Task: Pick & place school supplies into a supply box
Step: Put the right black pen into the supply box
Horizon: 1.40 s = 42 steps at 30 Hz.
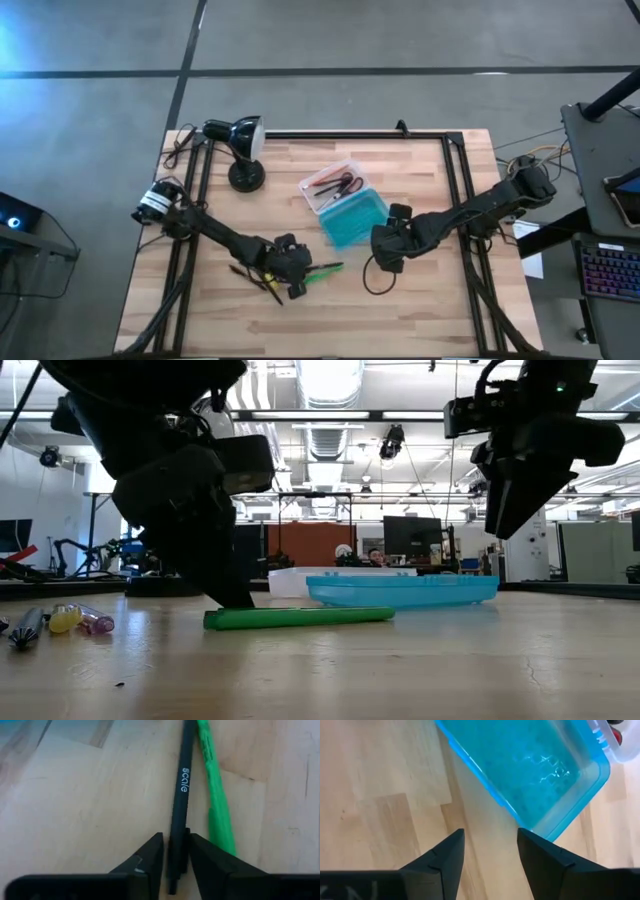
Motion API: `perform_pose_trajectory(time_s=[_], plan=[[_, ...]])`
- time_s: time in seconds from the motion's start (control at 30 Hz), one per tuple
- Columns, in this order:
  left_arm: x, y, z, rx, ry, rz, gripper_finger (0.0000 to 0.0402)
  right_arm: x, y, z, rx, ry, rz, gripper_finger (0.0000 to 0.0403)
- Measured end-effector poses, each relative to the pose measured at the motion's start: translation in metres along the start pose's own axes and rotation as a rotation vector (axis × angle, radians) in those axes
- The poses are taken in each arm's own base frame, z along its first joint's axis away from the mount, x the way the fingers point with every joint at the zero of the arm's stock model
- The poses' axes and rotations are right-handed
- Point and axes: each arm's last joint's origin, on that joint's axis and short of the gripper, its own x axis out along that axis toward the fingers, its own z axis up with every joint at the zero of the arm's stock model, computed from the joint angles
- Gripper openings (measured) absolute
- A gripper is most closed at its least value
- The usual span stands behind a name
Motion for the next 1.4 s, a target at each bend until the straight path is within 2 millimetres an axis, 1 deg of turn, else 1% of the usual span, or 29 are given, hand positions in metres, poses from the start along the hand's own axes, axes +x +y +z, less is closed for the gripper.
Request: perform_pose_trajectory(time_s=[0.07, 0.17, 0.27, 0.33, 0.4, 0.43, 0.47, 0.53, 0.63, 0.7, 0.77, 0.8, 0.9, 0.97, 1.07, 1.2, 1.3, 1.4], plan=[[0.005, 0.006, 0.002, -0.01, 0.008, 0.012, 0.0054, -0.001, 0.002, -0.002, 0.005, -0.001, 0.002, 0.0166], [0.009, 0.017, 0.01, -0.049, -0.004, 0.023, 0.0016, -0.004, 0.004, -0.004, 0.03, -0.008, 0.005, 0.0158], [0.008, 0.03, 0.024, -0.116, -0.031, 0.017, 0.001, -0.009, 0.005, -0.009, 0.075, -0.03, -0.046, 0.015], [0.0, 0.035, 0.035, -0.153, -0.054, -0.008, 0.0007, -0.013, 0.003, -0.013, 0.118, -0.053, -0.097, 0.0145], [-0.013, 0.038, 0.042, -0.141, -0.048, -0.04, 0.0006, -0.017, 0.001, -0.017, 0.152, -0.071, -0.141, 0.0141], [-0.023, 0.037, 0.047, -0.123, -0.068, -0.062, 0.0001, -0.019, -0.001, -0.018, 0.166, -0.08, -0.158, 0.0139], [-0.034, 0.034, 0.055, -0.112, -0.107, -0.105, 0.0003, -0.021, -0.002, -0.019, 0.176, -0.087, -0.176, 0.0138], [-0.063, 0.03, 0.072, -0.112, -0.206, -0.195, 0.0004, -0.024, -0.005, -0.021, 0.19, -0.105, -0.206, 0.0135], [-0.094, 0.031, 0.088, -0.104, -0.297, -0.25, 0.0004, -0.026, -0.009, -0.022, 0.195, -0.133, -0.233, 0.0132], [-0.104, 0.039, 0.096, -0.09, -0.333, -0.233, 0.0004, -0.028, -0.012, -0.022, 0.202, -0.155, -0.255, 0.0132], [-0.108, 0.047, 0.1, -0.069, -0.341, -0.212, 0.0003, -0.027, -0.013, -0.024, 0.199, -0.156, -0.267, 0.0132], [-0.107, 0.05, 0.1, -0.051, -0.313, -0.214, 0.0003, -0.027, -0.014, -0.024, 0.201, -0.155, -0.269, 0.0132], [-0.083, 0.052, 0.089, 0.006, -0.177, -0.205, 0.0001, -0.023, -0.015, -0.027, 0.195, -0.132, -0.274, 0.0132], [-0.068, 0.047, 0.08, 0.051, -0.113, -0.191, 0.0001, -0.02, -0.015, -0.03, 0.195, -0.105, -0.257, 0.0133], [-0.052, 0.034, 0.078, 0.121, -0.113, -0.165, 0.0004, -0.014, -0.015, -0.036, 0.216, -0.054, -0.229, 0.0134], [-0.027, 0.023, 0.071, 0.161, -0.046, -0.136, 0.0041, -0.009, -0.014, -0.042, 0.242, -0.002, -0.202, 0.0131], [-0.016, 0.016, 0.076, 0.218, -0.049, -0.135, 0.0077, -0.006, -0.014, -0.044, 0.251, 0.01, -0.198, 0.013], [-0.004, 0.013, 0.078, 0.236, -0.036, -0.108, 0.0106, -0.005, -0.014, -0.045, 0.253, 0.013, -0.197, 0.013]])
